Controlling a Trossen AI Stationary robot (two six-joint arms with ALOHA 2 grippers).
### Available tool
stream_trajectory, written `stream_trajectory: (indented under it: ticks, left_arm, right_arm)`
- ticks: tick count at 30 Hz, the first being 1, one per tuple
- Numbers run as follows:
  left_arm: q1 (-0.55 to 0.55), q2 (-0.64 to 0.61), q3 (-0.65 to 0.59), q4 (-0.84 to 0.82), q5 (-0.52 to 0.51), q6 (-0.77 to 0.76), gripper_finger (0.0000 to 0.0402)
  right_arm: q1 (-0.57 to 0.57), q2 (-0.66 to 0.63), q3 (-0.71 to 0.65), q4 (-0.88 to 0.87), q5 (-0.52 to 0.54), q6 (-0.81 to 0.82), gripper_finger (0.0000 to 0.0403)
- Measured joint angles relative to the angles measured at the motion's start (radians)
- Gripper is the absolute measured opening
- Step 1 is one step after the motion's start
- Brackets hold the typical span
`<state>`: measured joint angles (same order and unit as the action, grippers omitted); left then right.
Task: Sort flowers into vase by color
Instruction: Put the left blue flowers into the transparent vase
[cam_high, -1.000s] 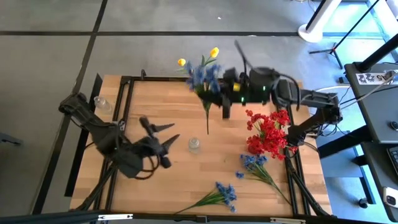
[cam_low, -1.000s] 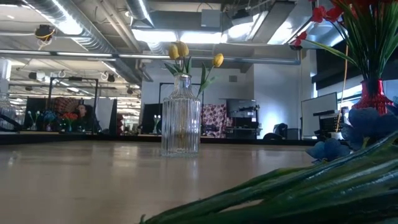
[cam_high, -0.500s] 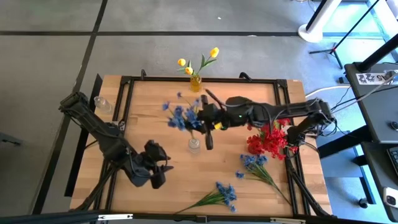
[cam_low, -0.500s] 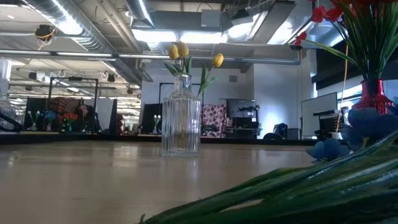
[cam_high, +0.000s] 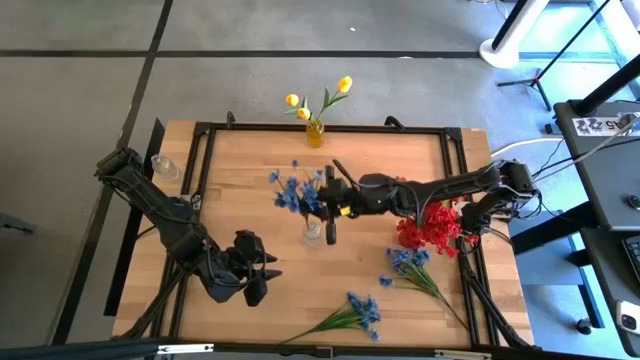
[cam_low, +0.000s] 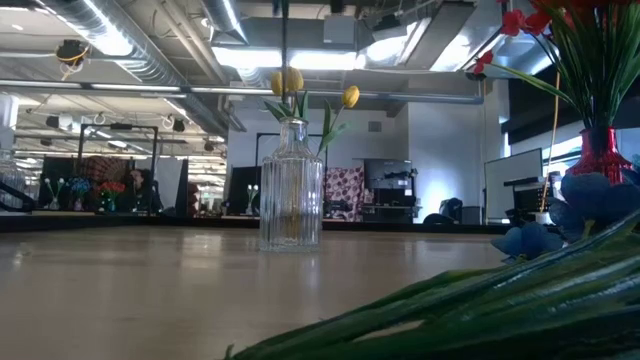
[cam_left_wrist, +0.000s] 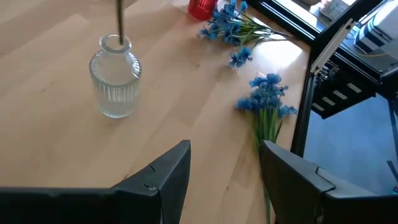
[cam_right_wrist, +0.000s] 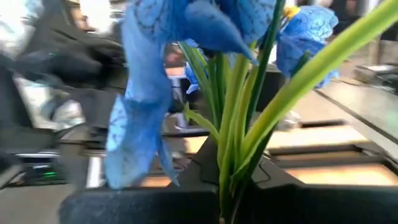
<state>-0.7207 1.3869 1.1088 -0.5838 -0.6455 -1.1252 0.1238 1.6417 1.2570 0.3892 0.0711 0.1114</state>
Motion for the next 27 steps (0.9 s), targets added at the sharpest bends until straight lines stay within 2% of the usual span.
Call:
stream_trajectory:
  ticks: [10, 18, 23, 27]
  left_arm:
    - [0.000, 0.000, 0.000, -0.009, -0.049, 0.001, 0.0186]
    - [0.000, 0.000, 0.000, -0.009, -0.060, -0.007, 0.0186]
    - [0.000, 0.000, 0.000, -0.009, -0.070, -0.010, 0.0186]
    - [0.003, -0.008, 0.000, -0.024, -0.076, -0.010, 0.0186]
  right_arm:
    - [0.000, -0.002, -0.067, 0.016, 0.042, -0.016, 0.0008]
    - [0.000, 0.016, -0.069, -0.062, 0.042, -0.039, 0.0019]
    - [0.001, 0.005, -0.060, -0.147, 0.051, -0.018, 0.0081]
    - [0.001, -0.001, 0.039, -0.316, 0.052, -0.006, 0.0153]
